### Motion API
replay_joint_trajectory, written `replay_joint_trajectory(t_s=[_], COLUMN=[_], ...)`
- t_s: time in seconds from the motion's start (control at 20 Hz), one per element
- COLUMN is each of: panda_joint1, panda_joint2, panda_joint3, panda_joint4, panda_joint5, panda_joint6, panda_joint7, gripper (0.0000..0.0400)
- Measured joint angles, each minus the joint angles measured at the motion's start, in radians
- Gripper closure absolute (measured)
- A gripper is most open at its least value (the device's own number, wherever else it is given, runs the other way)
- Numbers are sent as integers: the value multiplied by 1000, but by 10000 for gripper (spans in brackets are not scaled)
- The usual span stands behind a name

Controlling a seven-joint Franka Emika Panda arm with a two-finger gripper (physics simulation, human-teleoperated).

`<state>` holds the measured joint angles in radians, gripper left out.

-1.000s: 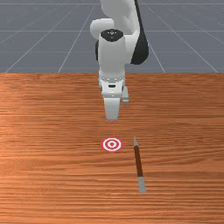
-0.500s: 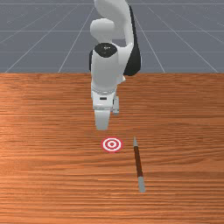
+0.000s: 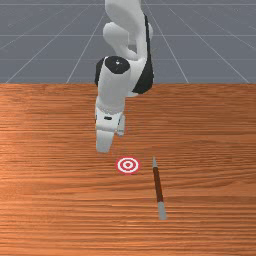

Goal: Pick up the pen and put it to the marker

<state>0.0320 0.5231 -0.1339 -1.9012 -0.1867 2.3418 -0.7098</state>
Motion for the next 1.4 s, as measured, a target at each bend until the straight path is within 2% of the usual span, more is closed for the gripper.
replay_joint_trajectory(t_s=[0.05,0.1,0.15,0.2,0.25,0.3,0.35,0.45,0.5,0.55,0.6,0.65,0.7,0.75,0.8,0.85,0.9,0.95,1.0,1.1,1.15,1.2,1.25,1.3,1.35,1.4], panda_joint1=[38,-81,-75,-94,-98,-107,-6,-5,-44,-38,-47,-48,-30,-54,-61,-74,-31,-44,-20,-16,-78,-70,-121,-208,-248,-239], panda_joint2=[12,-17,-17,-27,-7,-3,6,-7,-11,-12,13,0,-9,-28,-29,-11,-8,-8,-4,13,10,10,11,49,89,67], panda_joint3=[-30,84,84,108,114,124,27,36,80,83,97,97,78,96,96,102,51,57,27,20,80,69,119,199,236,228], panda_joint4=[11,-17,-18,-46,-1,-1,4,0,-2,-3,53,23,1,-49,-54,-5,-3,-3,0,30,27,31,40,100,158,126], panda_joint5=[-55,208,209,191,178,167,46,53,172,170,155,156,122,156,158,147,87,100,51,44,121,132,213,355,415,404], panda_joint6=[-28,36,37,106,36,44,28,23,28,28,-59,-11,26,121,131,43,39,41,38,25,34,24,3,-93,-164,-117], panda_joint7=[60,-45,-30,-153,-195,-251,-16,-16,-17,-12,-91,-90,-61,-98,-109,-170,-60,-80,-38,-30,-169,-113,-203,-333,-378,-370], gripper=[400,400,400,400,400,400,400,400,400,400,400,400,400,400,400,400,400,400,400,400,400,400,400,400,400,400])
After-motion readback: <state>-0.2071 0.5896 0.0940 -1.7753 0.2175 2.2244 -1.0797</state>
